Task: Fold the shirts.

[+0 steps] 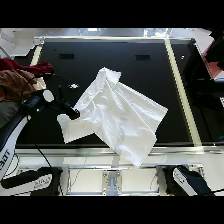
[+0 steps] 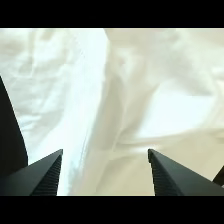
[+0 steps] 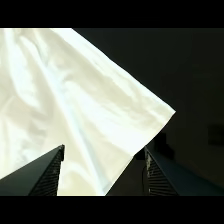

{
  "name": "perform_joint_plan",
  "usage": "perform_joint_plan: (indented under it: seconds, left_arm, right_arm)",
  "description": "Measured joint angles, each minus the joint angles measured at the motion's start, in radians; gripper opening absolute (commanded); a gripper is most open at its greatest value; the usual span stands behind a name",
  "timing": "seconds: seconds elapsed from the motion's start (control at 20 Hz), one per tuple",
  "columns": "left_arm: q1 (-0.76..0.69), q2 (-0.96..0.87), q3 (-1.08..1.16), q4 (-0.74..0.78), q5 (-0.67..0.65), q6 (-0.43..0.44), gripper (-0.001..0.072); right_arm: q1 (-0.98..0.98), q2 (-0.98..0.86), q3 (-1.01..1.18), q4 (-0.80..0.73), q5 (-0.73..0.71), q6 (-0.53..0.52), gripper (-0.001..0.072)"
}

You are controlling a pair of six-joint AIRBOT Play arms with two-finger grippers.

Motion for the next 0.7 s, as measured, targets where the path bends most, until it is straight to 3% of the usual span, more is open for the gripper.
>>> perform_joint_plan:
  seconds: [0.05, 0.1, 0.15, 0.2, 0.25, 0.3, 0.4, 0.5, 0.7]
  left_arm:
    - [-0.003, -0.010, 0.002, 0.027, 0.002, -0.004, 0.0535]
    - [-0.005, -0.022, 0.004, 0.058, 0.009, -0.013, 0.0459]
    - [-0.006, -0.032, 0.006, 0.082, 0.014, -0.020, 0.0316]
    - [-0.008, -0.045, 0.007, 0.101, 0.019, -0.023, 0.0205]
    - [-0.009, -0.059, 0.007, 0.115, 0.023, -0.027, 0.0147]
    - [-0.009, -0.068, 0.008, 0.127, 0.031, -0.035, 0.0008]
    - [-0.010, -0.082, 0.010, 0.145, 0.047, -0.049, 0.0010]
    - [-0.010, -0.089, 0.018, 0.153, 0.062, -0.056, 0.0010]
    - [-0.010, -0.095, 0.054, 0.179, 0.070, -0.084, 0.0010]
  right_arm:
    - [0.000, 0.011, -0.031, 0.020, -0.006, 0.001, 0.0544]
    - [0.000, 0.020, -0.062, 0.045, -0.010, 0.002, 0.0544]
    - [0.004, 0.029, -0.098, 0.077, -0.013, 0.002, 0.0544]
    - [0.014, 0.036, -0.138, 0.108, -0.014, 0.002, 0.0544]
    - [0.028, 0.043, -0.180, 0.126, -0.016, 0.002, 0.0543]
    - [0.046, 0.056, -0.232, 0.142, -0.016, 0.003, 0.0543]
    - [0.080, 0.087, -0.354, 0.143, -0.016, 0.008, 0.0542]
    - [0.100, 0.132, -0.499, 0.114, -0.020, 0.031, 0.0445]
    - [0.116, 0.181, -0.804, 0.167, -0.039, 0.087, 0.0450]
